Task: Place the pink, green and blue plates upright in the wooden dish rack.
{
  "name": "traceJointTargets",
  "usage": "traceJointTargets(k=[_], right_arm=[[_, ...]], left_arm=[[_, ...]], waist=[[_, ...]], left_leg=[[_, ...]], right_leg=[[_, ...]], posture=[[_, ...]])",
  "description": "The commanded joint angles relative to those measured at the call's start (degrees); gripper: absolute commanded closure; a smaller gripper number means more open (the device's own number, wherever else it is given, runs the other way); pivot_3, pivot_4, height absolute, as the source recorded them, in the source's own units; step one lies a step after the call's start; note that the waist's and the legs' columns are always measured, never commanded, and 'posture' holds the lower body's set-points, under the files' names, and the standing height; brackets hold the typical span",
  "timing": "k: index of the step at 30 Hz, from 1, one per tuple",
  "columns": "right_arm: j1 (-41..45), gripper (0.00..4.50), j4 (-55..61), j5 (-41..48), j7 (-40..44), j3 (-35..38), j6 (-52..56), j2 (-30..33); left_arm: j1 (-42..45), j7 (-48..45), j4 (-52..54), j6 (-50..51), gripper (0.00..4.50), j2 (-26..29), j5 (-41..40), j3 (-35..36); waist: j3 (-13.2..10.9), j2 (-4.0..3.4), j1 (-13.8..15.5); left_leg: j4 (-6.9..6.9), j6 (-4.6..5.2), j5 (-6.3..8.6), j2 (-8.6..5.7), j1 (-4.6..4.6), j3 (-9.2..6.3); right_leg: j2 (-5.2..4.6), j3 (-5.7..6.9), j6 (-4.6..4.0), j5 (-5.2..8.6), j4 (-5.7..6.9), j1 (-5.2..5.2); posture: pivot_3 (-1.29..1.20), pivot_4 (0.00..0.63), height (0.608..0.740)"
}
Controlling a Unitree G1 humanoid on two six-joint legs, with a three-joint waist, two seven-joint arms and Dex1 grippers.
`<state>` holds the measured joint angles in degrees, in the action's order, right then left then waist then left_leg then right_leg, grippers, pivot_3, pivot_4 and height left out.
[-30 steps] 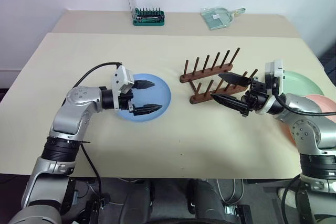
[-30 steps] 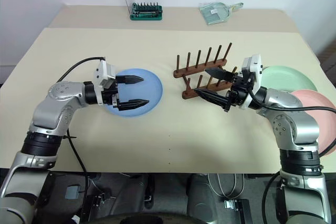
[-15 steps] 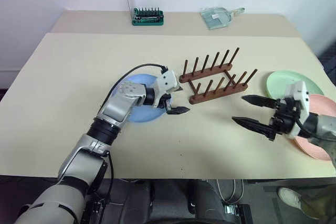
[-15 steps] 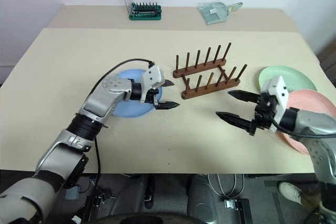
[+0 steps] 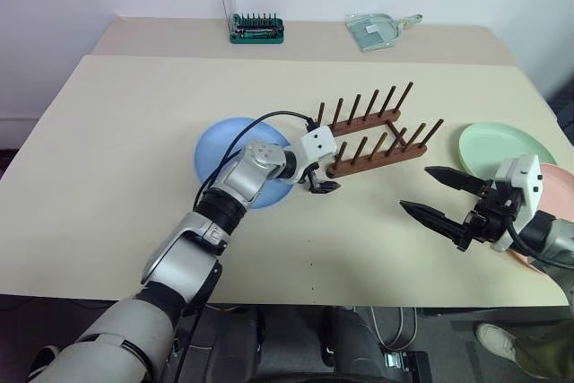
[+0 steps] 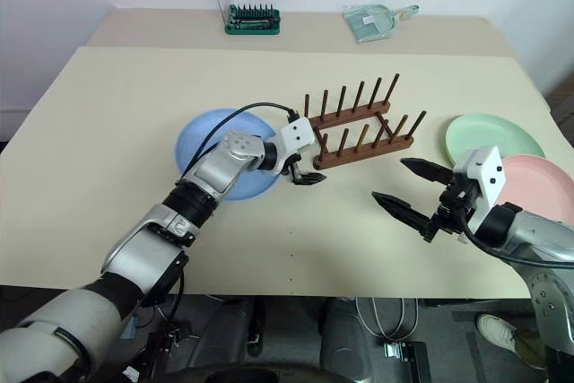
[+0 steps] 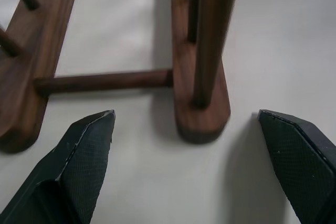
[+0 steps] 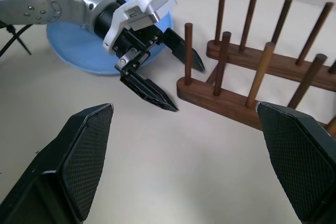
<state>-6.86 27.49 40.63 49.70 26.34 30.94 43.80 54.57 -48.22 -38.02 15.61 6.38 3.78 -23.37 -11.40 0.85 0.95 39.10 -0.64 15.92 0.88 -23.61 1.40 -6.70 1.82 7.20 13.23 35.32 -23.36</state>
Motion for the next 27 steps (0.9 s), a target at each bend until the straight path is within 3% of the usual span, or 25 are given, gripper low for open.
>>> traceJointTargets(k=[1, 4, 9, 10, 15, 27], right_arm=[[-0.7, 0.04, 2.8, -0.2, -1.1, 1.7, -1.7, -0.3], [-0.9, 0.00, 3.1, -0.2, -1.7, 1.5, -2.1, -0.1], [-0.8, 0.00, 2.9, -0.2, -2.2, 1.3, -2.5, 0.3], [-0.6, 0.00, 2.6, -0.5, -2.1, 1.2, -2.7, 0.5], [0.9, 0.00, 1.8, -1.4, -2.2, 0.1, -3.1, 0.6], [3.1, 0.00, 1.5, 1.7, -0.9, 1.4, -1.8, 0.8]], left_arm=[[1.1, -1.5, -1.5, 0.1, 0.00, -1.1, -0.3, 0.8], [0.3, -2.8, -0.8, 2.0, 0.87, -1.6, -0.4, 0.8], [-1.2, -2.8, 1.2, 3.9, 3.42, -1.4, -0.1, 0.9], [-1.4, -2.6, 1.7, 4.1, 3.76, -1.4, 0.0, 0.9], [-1.9, -2.9, 4.7, 3.4, 3.74, -1.3, 0.2, 0.8], [-3.0, -17.6, 7.7, -2.9, 3.74, 4.6, -3.5, 0.9]], waist=[[0.0, 0.00, -0.1], [0.0, 0.00, -0.1], [0.0, -0.01, -0.1], [0.0, -0.01, -0.1], [0.0, -0.01, -0.2], [0.0, -0.01, -0.1]], left_leg=[[0.00, 0.00, 0.00, 0.00, 0.00, 0.00], [-0.01, 0.00, 0.00, 0.01, 0.00, -0.01], [-0.01, 0.01, 0.00, 0.01, 0.00, -0.02], [-0.01, 0.01, 0.00, 0.01, 0.00, -0.02], [-0.01, 0.01, 0.00, 0.01, 0.00, -0.02], [-0.01, 0.01, 0.01, 0.01, 0.00, -0.01]], right_leg=[[0.00, 0.00, 0.00, 0.00, 0.00, -0.01], [0.01, 0.01, 0.00, 0.00, 0.01, -0.01], [0.00, 0.01, 0.00, 0.00, 0.01, -0.01], [0.00, 0.01, 0.00, 0.00, 0.01, 0.00], [0.01, 0.01, 0.00, 0.00, 0.01, -0.01], [0.00, 0.01, -0.01, 0.00, 0.01, -0.01]], posture=[[0.00, 0.150, 0.740], [0.00, 0.150, 0.740], [0.00, 0.150, 0.740], [0.00, 0.150, 0.740], [0.00, 0.150, 0.740], [0.00, 0.150, 0.740]])
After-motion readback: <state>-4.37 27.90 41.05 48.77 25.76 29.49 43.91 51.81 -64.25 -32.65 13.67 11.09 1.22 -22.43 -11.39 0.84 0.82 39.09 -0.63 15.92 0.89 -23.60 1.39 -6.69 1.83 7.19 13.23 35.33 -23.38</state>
